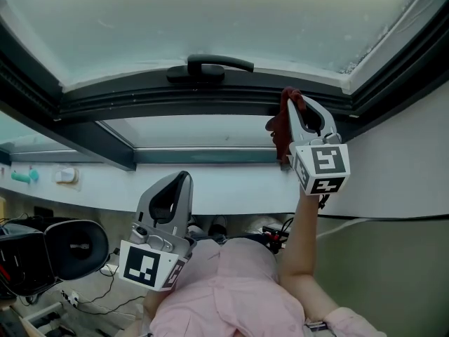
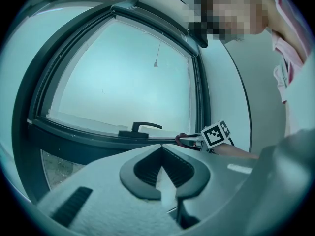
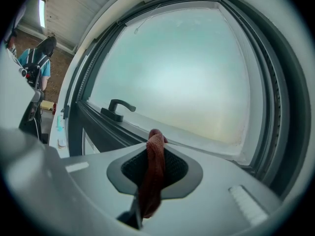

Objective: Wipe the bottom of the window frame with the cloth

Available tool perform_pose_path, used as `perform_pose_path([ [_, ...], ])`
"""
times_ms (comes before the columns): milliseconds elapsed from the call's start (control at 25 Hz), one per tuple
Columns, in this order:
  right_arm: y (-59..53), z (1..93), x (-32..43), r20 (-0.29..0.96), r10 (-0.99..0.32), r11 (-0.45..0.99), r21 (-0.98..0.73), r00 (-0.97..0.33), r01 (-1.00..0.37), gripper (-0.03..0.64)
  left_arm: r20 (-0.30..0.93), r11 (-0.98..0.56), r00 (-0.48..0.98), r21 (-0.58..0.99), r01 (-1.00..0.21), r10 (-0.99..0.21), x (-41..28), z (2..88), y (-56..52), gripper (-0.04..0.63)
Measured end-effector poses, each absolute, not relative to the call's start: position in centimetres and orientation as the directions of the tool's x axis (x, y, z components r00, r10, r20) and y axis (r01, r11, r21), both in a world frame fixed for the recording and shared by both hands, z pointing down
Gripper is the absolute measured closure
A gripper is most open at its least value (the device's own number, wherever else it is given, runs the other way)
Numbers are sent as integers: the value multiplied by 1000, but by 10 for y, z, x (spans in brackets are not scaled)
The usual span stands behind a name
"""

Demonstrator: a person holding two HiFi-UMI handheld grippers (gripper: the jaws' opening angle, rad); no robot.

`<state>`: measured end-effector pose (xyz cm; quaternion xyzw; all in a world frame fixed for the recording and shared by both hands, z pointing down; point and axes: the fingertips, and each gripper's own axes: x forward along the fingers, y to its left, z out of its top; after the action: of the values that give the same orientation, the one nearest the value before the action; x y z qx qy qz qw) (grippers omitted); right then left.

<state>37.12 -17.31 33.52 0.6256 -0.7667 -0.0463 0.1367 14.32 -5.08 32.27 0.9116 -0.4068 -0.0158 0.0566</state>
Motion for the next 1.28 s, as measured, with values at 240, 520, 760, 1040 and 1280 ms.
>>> perform_pose_path([
  [240,-170,335,386,149,-975,194,230,-163,-954,566,22,-671,676,111,-734,-736,150,321,-53,597],
  [520,-167,336,404,154,-981,154,231,-120,-961,566,24,-687,693,111,-718,-721,155,321,-59,597],
  [760,-165,336,422,155,-985,111,232,-76,-966,566,20,-703,709,111,-702,-705,159,321,-61,598],
  [1040,-162,337,437,160,-986,90,224,-55,-970,566,22,-702,708,112,-703,-706,157,322,-64,598],
  [1280,-162,337,437,152,-986,95,205,-65,-974,565,23,-700,706,114,-705,-708,156,323,-65,598],
])
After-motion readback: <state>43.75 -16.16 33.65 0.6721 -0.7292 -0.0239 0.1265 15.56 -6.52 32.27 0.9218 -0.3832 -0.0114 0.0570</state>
